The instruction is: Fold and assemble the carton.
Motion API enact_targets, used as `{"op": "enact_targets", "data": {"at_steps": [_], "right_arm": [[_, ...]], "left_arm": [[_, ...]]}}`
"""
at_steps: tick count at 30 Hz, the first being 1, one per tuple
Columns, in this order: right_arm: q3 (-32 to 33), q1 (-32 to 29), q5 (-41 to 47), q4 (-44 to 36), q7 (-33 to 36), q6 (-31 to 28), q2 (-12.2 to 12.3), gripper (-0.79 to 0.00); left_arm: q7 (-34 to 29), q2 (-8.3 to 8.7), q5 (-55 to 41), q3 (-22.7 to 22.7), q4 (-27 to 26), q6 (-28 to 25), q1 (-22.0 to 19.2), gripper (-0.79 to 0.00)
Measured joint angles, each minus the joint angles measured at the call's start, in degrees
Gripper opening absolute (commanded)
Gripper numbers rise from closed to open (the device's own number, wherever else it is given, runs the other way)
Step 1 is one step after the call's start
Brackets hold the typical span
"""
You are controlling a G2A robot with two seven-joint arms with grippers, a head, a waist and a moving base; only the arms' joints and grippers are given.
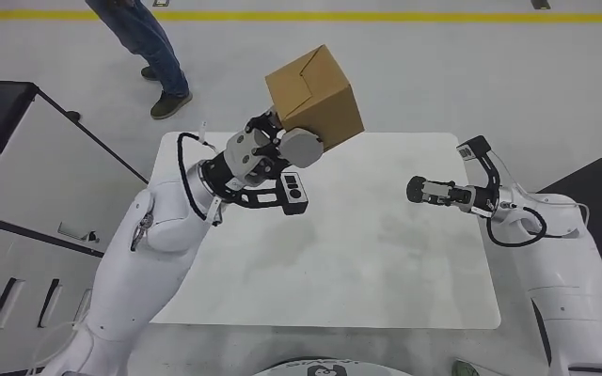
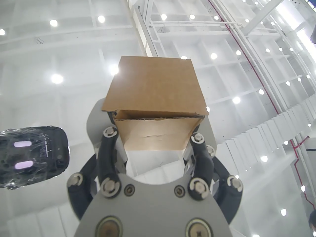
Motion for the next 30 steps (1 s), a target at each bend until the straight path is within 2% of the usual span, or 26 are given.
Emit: {"op": "enact_targets", "data": {"at_steps": [9, 21, 27, 30], "right_arm": [[0.0, 0.0, 0.0, 0.0, 0.0, 0.0, 0.0, 0.000], [0.0, 0.0, 0.0, 0.0, 0.0, 0.0, 0.0, 0.000], [0.0, 0.0, 0.0, 0.0, 0.0, 0.0, 0.0, 0.000], [0.0, 0.0, 0.0, 0.0, 0.0, 0.0, 0.0, 0.000]], "left_arm": [[-0.7, -0.35, -0.2, -0.3, -1.0, -0.5, 1.5, -0.785], [2.8, -0.74, -13.3, -1.2, -2.4, -4.8, 4.1, -0.785], [3.7, -0.87, -14.1, -2.0, -2.8, -4.9, 4.7, -0.785], [4.2, -0.83, -10.5, -2.9, -3.1, -4.4, 4.5, -0.785]]}}
